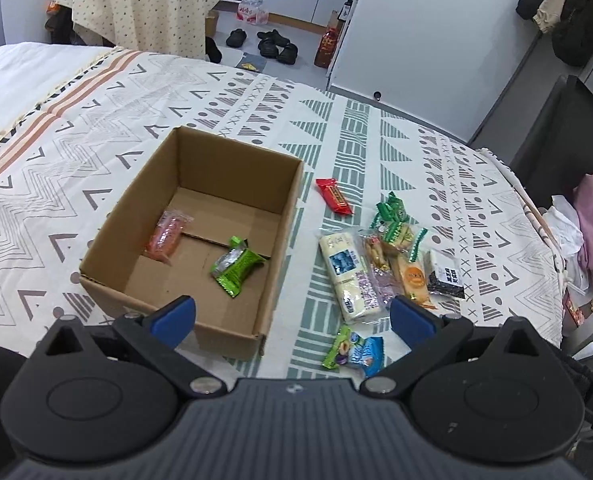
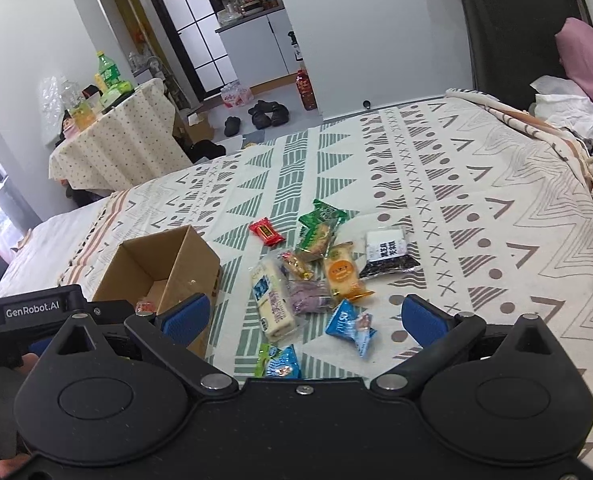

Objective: Organize snacks
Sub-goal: 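Withdraw both tools from the box back toward the snack pile, then grasp the blue-green snack bag with the left tool while the right tool grasps a blue packet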

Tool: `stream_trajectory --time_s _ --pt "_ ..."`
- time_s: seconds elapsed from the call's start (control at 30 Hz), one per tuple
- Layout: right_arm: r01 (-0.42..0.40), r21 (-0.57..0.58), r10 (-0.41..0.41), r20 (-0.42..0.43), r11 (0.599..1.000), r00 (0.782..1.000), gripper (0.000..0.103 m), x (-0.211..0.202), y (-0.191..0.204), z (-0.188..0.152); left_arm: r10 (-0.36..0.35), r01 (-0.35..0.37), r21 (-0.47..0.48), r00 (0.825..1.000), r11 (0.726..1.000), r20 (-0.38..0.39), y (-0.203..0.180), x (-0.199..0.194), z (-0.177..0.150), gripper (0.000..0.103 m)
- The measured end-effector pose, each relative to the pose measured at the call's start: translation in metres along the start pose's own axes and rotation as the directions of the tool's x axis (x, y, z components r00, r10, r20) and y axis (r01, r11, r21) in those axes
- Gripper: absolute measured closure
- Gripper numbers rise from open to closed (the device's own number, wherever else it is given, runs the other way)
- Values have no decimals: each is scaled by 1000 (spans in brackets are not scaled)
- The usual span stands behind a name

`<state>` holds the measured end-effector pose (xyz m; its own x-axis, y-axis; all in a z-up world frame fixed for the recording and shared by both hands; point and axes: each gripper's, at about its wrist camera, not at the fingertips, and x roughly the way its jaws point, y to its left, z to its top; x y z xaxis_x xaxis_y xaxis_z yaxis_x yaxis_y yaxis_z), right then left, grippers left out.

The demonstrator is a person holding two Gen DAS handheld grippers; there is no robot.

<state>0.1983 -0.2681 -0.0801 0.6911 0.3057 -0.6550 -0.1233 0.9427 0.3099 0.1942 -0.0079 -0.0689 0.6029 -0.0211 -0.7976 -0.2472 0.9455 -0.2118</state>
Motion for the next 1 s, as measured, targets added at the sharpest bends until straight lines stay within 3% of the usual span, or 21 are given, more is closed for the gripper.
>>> stream_trajectory --time_s 0.43,0.8,0.87,1.0 --pt "-19 5 19 -27 1000 999 0 -1 -29 -7 7 -6 42 1000 999 -16 -31 13 -19 0" --pt "-36 148 47 -72 988 996 0 20 -62 -18 38 -35 38 997 999 -71 -44 45 -39 0" --pt "-55 176 68 -72 983 995 2 26 -67 -19 34 -32 24 996 999 -81 -44 53 -42 1" --pt "-84 208 103 -83 974 991 18 39 -74 -21 36 -36 0 995 999 -97 -45 69 -47 3"
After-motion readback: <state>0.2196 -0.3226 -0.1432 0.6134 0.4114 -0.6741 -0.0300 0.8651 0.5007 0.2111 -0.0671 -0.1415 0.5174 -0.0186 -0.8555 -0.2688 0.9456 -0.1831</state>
